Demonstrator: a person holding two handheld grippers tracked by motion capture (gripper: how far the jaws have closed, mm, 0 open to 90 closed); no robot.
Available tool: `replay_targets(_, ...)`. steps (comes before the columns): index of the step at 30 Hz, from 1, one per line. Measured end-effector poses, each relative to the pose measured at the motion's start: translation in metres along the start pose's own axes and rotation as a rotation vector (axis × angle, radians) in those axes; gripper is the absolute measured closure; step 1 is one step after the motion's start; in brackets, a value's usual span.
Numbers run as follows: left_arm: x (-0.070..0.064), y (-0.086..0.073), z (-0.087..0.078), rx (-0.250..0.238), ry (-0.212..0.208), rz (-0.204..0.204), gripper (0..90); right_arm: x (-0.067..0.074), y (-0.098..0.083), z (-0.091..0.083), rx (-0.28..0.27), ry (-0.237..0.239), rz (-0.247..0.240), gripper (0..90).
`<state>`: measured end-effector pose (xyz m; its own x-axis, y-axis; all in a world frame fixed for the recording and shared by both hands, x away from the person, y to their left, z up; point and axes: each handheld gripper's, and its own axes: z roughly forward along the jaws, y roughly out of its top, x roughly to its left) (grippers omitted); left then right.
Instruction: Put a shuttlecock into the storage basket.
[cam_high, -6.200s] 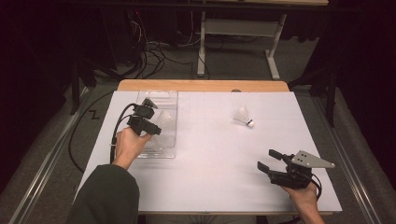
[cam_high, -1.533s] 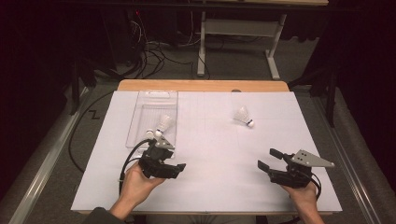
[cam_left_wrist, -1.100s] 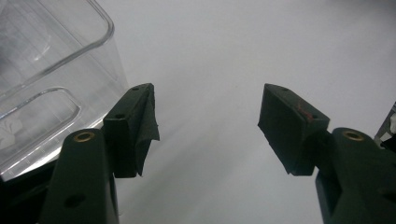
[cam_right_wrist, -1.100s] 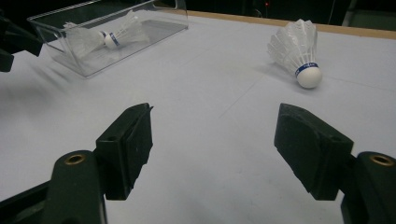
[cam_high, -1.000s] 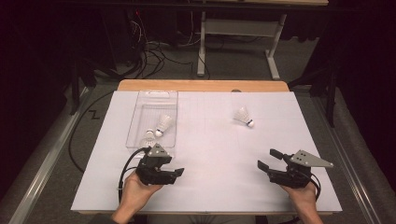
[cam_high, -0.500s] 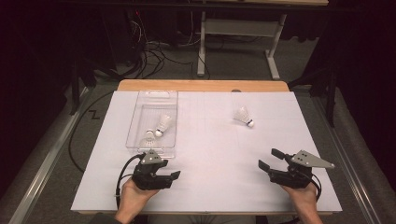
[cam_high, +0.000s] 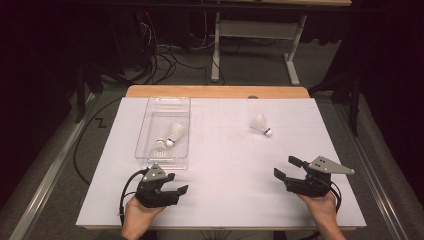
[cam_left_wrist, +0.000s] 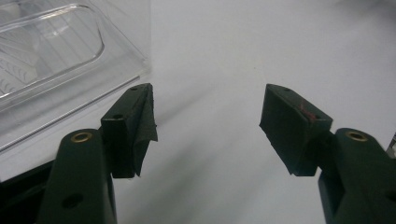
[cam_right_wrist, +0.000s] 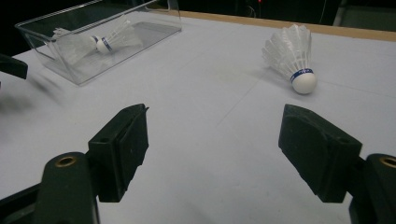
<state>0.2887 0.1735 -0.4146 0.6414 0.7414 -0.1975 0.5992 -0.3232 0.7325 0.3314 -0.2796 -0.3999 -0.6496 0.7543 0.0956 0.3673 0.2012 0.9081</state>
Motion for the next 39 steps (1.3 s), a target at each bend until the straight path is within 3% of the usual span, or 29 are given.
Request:
replay_targets(15,-0.001,-0.007,-0.004,-0.016,0.015,0.006,34.9,-0.004,0.014,0.012,0.081,-0.013,0.019,26.6)
replay_targets(39,0.010,-0.014,-0.018,-0.083,-0.018,-0.023,34.3,-0.011,0.038,0.035,0.158,-0.037,0.012,29.7)
